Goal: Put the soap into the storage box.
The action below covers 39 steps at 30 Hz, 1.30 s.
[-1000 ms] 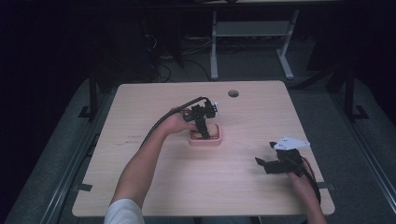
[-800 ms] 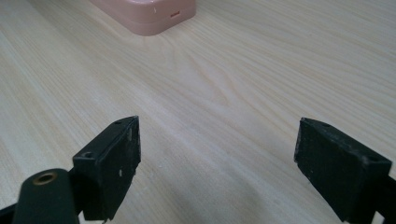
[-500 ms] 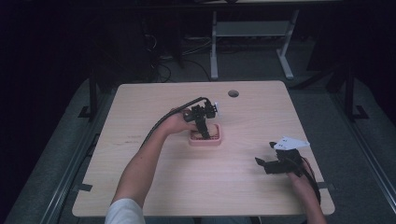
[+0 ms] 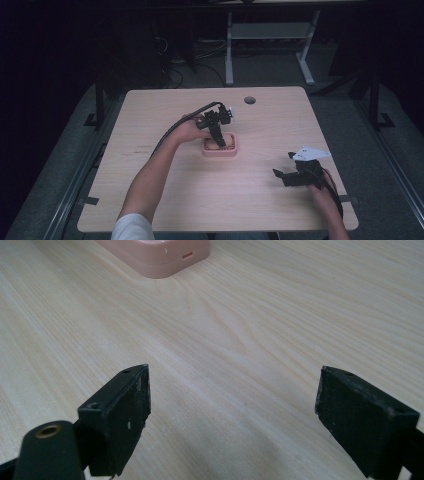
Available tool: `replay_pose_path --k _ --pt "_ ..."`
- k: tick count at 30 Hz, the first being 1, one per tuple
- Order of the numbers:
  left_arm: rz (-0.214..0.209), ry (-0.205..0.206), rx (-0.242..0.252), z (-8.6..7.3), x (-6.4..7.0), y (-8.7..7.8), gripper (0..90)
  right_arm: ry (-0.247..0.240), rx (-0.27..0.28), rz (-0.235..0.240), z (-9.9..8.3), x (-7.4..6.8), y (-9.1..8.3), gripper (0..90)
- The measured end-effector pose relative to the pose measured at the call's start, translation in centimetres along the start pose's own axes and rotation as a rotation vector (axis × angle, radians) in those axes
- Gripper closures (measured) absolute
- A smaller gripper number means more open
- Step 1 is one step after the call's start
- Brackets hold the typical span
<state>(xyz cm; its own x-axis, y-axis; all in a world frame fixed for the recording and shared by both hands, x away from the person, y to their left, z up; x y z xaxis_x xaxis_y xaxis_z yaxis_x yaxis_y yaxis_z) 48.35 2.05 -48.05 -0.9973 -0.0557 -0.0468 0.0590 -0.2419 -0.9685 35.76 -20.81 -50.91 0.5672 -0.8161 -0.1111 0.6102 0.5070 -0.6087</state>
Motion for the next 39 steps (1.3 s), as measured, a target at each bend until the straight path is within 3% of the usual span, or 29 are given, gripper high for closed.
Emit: replay_pose_path --k 13,30,39 --pt "0.003 0.006 -0.013 -1.2 1.2 -1.1 24.6 -0.009 -0.012 -0.003 -0.1 -0.2 0.1 13.9" --pt "0.021 0.005 0.036 -1.9 2.8 -1.8 24.2 -0.023 -0.022 -0.007 -0.2 -0.4 0.5 13.9" --pt "0.033 0.004 0.039 -2.5 3.6 -2.5 24.2 -0.025 -0.023 -0.008 -0.1 -0.7 0.7 13.9"
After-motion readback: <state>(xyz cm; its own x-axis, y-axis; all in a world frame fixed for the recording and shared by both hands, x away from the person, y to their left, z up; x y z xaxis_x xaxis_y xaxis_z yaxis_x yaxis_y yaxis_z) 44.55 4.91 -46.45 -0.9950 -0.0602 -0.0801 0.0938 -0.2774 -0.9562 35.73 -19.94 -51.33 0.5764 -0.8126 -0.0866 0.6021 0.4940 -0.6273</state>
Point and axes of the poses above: each handheld gripper's, and its own axes: y roughly forward along the jaws, z roughly out of its top, x roughly to its right, the point moved 8 cm from there along y, roughly forward along the jaws, and after that the axes turned 10 degrees about y, right-handed, at the moved point
